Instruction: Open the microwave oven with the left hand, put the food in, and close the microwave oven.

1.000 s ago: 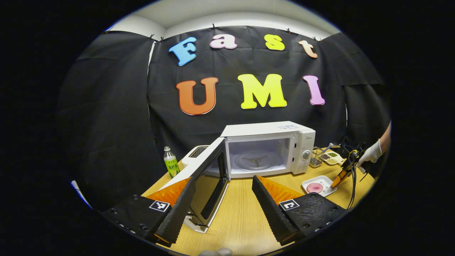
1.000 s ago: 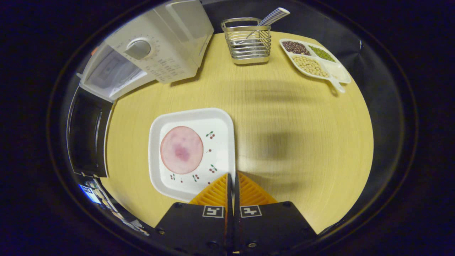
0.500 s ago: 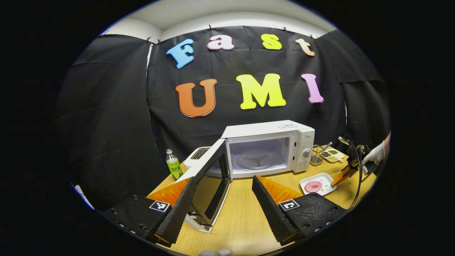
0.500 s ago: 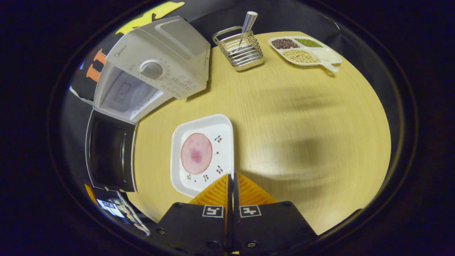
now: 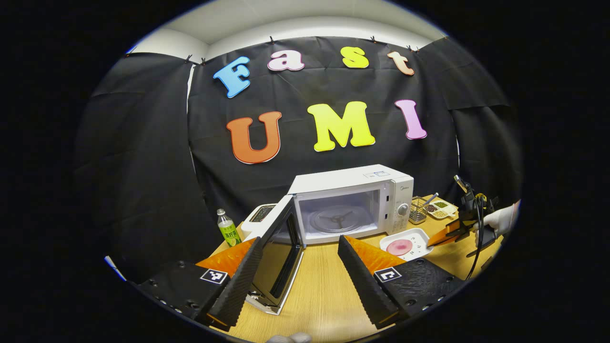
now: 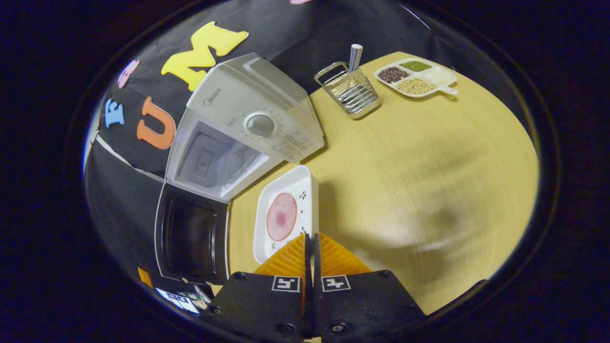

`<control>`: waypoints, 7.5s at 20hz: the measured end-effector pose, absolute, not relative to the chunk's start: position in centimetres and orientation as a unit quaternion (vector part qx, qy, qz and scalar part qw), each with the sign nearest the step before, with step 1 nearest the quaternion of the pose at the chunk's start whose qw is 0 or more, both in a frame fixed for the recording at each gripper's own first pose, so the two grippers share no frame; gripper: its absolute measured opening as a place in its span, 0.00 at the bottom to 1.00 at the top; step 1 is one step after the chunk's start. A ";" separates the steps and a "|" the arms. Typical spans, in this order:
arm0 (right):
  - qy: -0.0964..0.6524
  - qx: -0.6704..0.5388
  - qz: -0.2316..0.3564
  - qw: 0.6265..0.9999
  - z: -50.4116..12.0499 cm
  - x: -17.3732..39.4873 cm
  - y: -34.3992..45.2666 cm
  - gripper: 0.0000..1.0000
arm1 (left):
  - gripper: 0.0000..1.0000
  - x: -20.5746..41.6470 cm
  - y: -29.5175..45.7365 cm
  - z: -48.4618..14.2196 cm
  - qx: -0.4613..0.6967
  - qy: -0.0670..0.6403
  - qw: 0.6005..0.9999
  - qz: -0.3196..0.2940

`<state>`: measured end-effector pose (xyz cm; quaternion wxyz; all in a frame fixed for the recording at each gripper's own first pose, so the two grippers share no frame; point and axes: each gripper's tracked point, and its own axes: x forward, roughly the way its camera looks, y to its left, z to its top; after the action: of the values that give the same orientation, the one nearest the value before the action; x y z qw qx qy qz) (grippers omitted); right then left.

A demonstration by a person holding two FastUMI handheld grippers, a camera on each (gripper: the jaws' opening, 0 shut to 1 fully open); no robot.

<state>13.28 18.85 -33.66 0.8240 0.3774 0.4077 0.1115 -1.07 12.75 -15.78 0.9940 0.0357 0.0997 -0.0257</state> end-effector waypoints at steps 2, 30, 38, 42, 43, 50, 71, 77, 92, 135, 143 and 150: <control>0.382 0.404 0.103 0.825 -32.1 13.8 20.6 0.03 | 0.95 -0.8 12.6 -15.4 0.039 0.098 0.994 -0.027; 0.152 0.573 -0.042 0.805 -30.8 33.6 38.0 0.03 | 0.96 3.0 12.0 -19.2 0.056 0.131 0.988 -0.064; 0.114 0.556 -0.030 0.823 -28.9 34.4 36.0 0.22 | 0.96 2.7 11.8 -19.2 0.053 0.133 0.987 -0.067; 0.112 0.467 -0.019 0.877 -27.2 32.7 35.6 0.58 | 0.96 2.4 11.6 -18.2 0.056 0.120 0.989 -0.065; 0.111 0.441 -0.014 0.891 -26.6 31.8 35.3 0.70 | 0.96 2.4 11.5 -18.0 0.055 0.118 0.989 -0.064; 0.110 0.272 0.038 0.955 -21.6 25.4 30.6 0.91 | 0.95 1.6 10.0 -14.7 0.046 0.091 0.993 -0.065; 0.090 0.006 0.044 0.995 -7.5 7.6 8.6 1.00 | 0.40 3.1 5.3 -12.5 0.014 0.044 0.996 -0.079; 0.099 0.007 0.054 0.994 -5.8 7.9 9.9 1.00 | 0.00 3.5 10.3 -13.1 0.005 0.040 0.999 -0.031; 0.142 0.023 0.072 0.987 -6.3 9.8 13.9 0.92 | 0.00 0.7 30.4 -24.3 -0.018 0.116 0.982 0.151; 0.148 0.018 0.008 0.989 -5.4 6.9 5.3 1.00 | 0.00 17.2 -8.8 -23.8 -0.009 0.091 0.977 -0.191; 0.159 0.028 0.001 0.987 -6.4 7.9 3.8 0.92 | 0.00 21.6 -10.7 -23.8 -0.004 0.086 0.979 -0.186; 0.162 0.032 -0.001 0.986 -6.9 8.3 3.0 0.92 | 0.00 22.7 -11.0 -23.7 -0.009 0.081 0.982 -0.173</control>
<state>8.29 3.01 -6.85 0.9862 0.0322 0.1623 -0.0006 22.67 -11.04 -23.68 0.9815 -0.0090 0.0809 -0.1731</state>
